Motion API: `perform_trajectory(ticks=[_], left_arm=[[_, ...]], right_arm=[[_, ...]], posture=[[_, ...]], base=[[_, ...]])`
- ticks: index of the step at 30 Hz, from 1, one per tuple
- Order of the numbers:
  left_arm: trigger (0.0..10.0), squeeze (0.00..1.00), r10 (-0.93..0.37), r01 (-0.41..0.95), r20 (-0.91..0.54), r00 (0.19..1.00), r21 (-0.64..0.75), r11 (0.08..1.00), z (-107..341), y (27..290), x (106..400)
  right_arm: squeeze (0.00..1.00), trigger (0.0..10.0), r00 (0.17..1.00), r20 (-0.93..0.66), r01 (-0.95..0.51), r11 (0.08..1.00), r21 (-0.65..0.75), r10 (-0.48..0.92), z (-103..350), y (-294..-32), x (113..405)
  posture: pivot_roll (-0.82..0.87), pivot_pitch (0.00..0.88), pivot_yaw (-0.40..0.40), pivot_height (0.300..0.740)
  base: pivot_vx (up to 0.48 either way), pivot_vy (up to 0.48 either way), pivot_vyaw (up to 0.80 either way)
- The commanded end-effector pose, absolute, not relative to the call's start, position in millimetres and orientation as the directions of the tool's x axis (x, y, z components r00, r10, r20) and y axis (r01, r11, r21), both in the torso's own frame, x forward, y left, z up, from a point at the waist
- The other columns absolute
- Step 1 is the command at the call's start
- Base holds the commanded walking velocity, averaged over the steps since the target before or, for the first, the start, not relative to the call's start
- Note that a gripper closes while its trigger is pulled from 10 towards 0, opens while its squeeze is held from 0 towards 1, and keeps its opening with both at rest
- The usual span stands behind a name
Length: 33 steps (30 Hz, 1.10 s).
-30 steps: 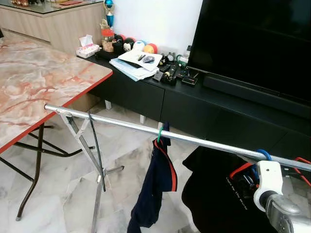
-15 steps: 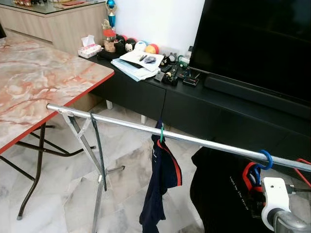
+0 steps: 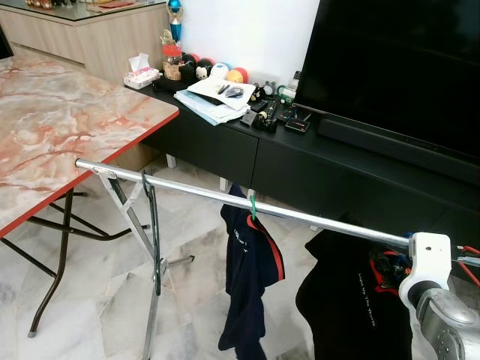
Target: Hang hanger
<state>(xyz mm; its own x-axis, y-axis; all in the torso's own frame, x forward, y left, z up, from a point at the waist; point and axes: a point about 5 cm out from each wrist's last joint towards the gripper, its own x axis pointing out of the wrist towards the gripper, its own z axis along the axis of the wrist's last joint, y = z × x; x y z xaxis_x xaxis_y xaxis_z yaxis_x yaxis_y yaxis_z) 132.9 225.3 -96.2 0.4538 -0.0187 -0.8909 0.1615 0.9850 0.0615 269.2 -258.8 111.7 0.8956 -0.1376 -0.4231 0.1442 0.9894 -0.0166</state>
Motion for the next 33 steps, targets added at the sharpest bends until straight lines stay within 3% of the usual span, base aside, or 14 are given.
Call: perform_trajectory(ticks=[1, 13, 21, 22, 24, 25, 28, 29, 30, 31, 33], left_arm=[[10.0, 0.00, -0.055, 0.196, -0.919, 0.391, 0.025, 0.980, -102.4, 218.6, 119.1], [10.0, 0.00, -0.068, 0.212, -0.921, 0.384, 0.016, 0.977, -102.4, 217.4, 119.5], [10.0, 0.00, -0.066, 0.217, -0.921, 0.384, 0.021, 0.976, -102.3, 217.8, 119.6], [10.0, 0.00, -0.066, 0.218, -0.921, 0.384, 0.021, 0.976, -102.4, 217.8, 119.5], [10.0, 0.00, -0.066, 0.218, -0.921, 0.384, 0.021, 0.976, -102.4, 217.7, 119.5], [10.0, 0.00, -0.065, 0.218, -0.921, 0.384, 0.022, 0.976, -102.4, 217.7, 119.6], [10.0, 0.00, -0.064, 0.217, -0.921, 0.385, 0.023, 0.976, -102.4, 217.8, 119.7], [10.0, 0.00, -0.063, 0.217, -0.921, 0.385, 0.024, 0.976, -102.4, 217.7, 119.7], [10.0, 0.00, -0.063, 0.217, -0.921, 0.385, 0.024, 0.976, -102.4, 217.7, 119.7], [10.0, 0.00, -0.062, 0.216, -0.921, 0.384, 0.024, 0.976, -102.4, 217.7, 119.7], [10.0, 0.00, -0.063, 0.218, -0.921, 0.384, 0.024, 0.976, -102.4, 217.7, 119.7]], right_arm=[[0.00, 10.0, 0.894, -0.417, 0.173, 0.985, -0.020, -0.166, 116.2, -265.2, 265.7], [0.00, 10.0, 0.823, -0.505, 0.256, 0.963, -0.078, -0.260, 101.0, -279.1, 254.1], [0.00, 10.0, 0.827, -0.496, 0.303, 0.953, -0.005, -0.265, 96.3, -272.6, 260.8], [0.00, 6.9, 0.826, -0.502, 0.303, 0.953, 0.014, -0.256, 94.5, -269.9, 261.6], [0.00, 6.9, 0.826, -0.505, 0.302, 0.953, 0.025, -0.249, 93.6, -268.0, 262.1], [0.00, 0.0, 0.824, -0.511, 0.301, 0.953, 0.031, -0.244, 91.9, -265.4, 262.4], [0.00, 0.0, 0.824, -0.514, 0.299, 0.953, 0.035, -0.240, 90.6, -261.1, 263.1], [0.00, 5.1, 0.823, -0.514, 0.302, 0.953, 0.037, -0.241, 90.8, -259.5, 263.0], [0.00, 5.1, 0.823, -0.514, 0.302, 0.953, 0.037, -0.241, 90.8, -259.5, 263.0], [0.00, 10.0, 0.824, -0.511, 0.306, 0.951, 0.038, -0.245, 91.3, -258.5, 262.7], [0.00, 10.0, 0.824, -0.504, 0.318, 0.948, 0.033, -0.258, 92.4, -258.3, 262.0]], posture=[[-0.01, 0.069, -0.070, 0.740], [-0.01, 0.069, -0.070, 0.740], [-0.01, 0.070, -0.069, 0.740], [-0.01, 0.070, -0.069, 0.740], [-0.01, 0.071, -0.070, 0.740], [-0.01, 0.071, -0.070, 0.740], [-0.01, 0.072, -0.070, 0.740], [-0.01, 0.071, -0.070, 0.740], [-0.01, 0.071, -0.070, 0.740], [-0.01, 0.071, -0.070, 0.740], [-0.01, 0.071, -0.070, 0.740]], base=[[0.000, 0.000, 0.00], [0.000, 0.000, 0.00], [0.000, 0.000, 0.00], [0.000, 0.000, 0.00], [0.000, 0.000, 0.00], [0.000, 0.000, 0.00], [0.000, 0.000, 0.00], [0.000, 0.000, 0.00], [0.000, 0.000, 0.00], [0.000, 0.000, 0.00], [0.000, 0.000, 0.00]])
